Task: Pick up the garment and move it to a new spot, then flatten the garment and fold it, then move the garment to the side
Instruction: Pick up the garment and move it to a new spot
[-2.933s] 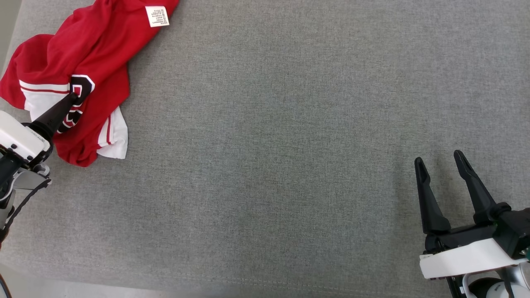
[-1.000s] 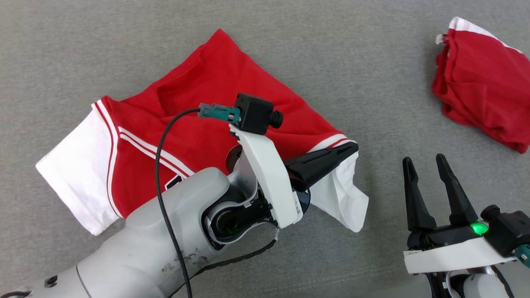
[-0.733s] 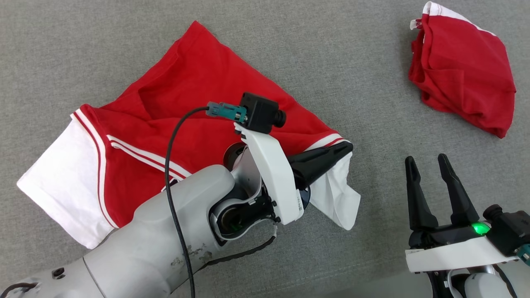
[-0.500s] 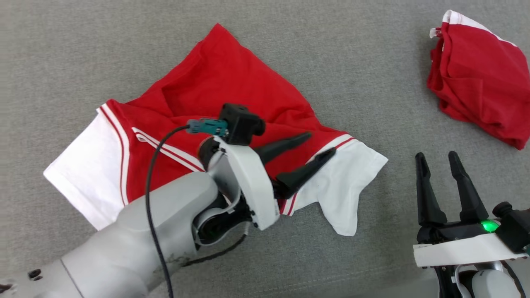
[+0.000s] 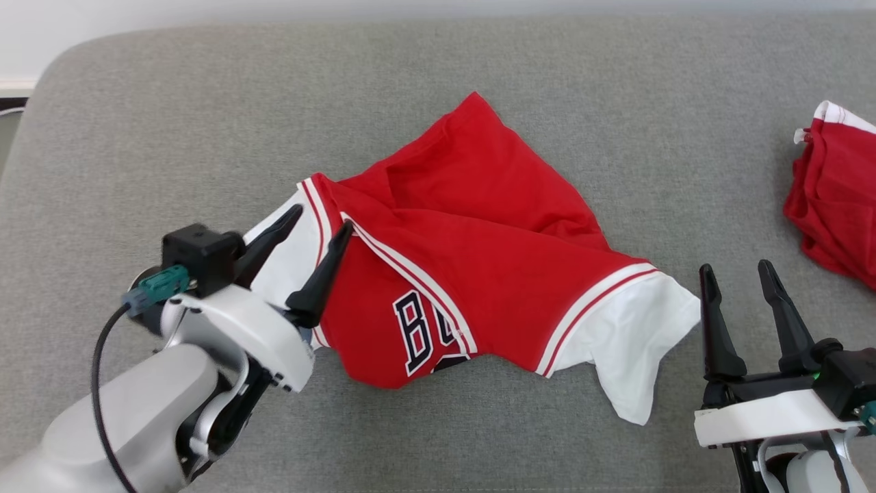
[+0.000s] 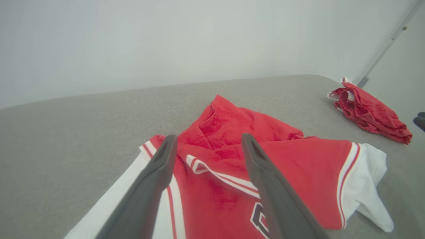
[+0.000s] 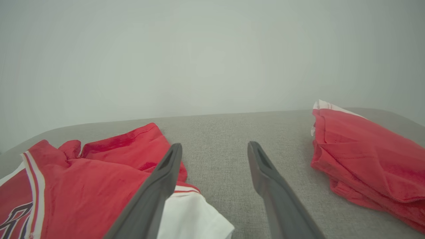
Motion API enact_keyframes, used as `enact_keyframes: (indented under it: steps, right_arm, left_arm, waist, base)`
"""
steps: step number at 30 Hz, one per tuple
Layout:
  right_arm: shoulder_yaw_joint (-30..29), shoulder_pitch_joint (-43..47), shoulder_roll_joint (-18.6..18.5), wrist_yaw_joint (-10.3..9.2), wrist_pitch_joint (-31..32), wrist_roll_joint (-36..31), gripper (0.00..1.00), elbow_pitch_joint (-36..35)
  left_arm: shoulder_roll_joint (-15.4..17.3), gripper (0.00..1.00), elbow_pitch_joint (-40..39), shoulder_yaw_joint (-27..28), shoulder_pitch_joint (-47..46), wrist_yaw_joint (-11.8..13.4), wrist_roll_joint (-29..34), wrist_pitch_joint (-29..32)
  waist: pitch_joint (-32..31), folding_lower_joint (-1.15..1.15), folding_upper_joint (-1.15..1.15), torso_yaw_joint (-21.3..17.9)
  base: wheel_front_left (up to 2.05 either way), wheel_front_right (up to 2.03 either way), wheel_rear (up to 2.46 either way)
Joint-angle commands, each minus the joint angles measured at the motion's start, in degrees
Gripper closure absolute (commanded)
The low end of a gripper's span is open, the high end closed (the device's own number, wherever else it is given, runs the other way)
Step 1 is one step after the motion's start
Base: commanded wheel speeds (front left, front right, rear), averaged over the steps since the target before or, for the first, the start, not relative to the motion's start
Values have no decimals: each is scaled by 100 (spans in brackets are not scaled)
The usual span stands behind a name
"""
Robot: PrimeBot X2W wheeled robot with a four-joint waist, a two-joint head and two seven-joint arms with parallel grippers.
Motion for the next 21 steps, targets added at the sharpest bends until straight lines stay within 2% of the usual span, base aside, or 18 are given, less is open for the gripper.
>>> enact_keyframes:
  steps: [1,5,11,16,21]
  right_arm:
    - [117,-43,-50,-1,-34,-97,0,-97]
    - [5,70,-50,-1,-4,-274,0,8]
    - [-95,364,-50,-1,46,-407,0,55]
    - [-122,694,-50,-1,82,-312,0,-18]
    - [-26,953,-50,-1,149,-190,0,-97]
  left_arm:
    - [251,0,-192,319,30,140,28,-59]
    - [660,0,-707,832,784,766,107,-89]
    - [805,0,-1440,1774,2059,1511,556,-92]
    - [665,0,-1804,2238,2984,1783,740,-93]
    - [517,0,-1908,2554,3518,1845,831,-93]
  waist:
    - [-210,0,0,204]
    - [-425,0,0,395]
    - [-707,0,0,571]
    - [-927,0,0,672]
    - [-1118,0,0,720]
  base:
    - [0,0,0]
    - [0,0,0]
    - [0,0,0]
    - [0,0,0]
    - [0,0,0]
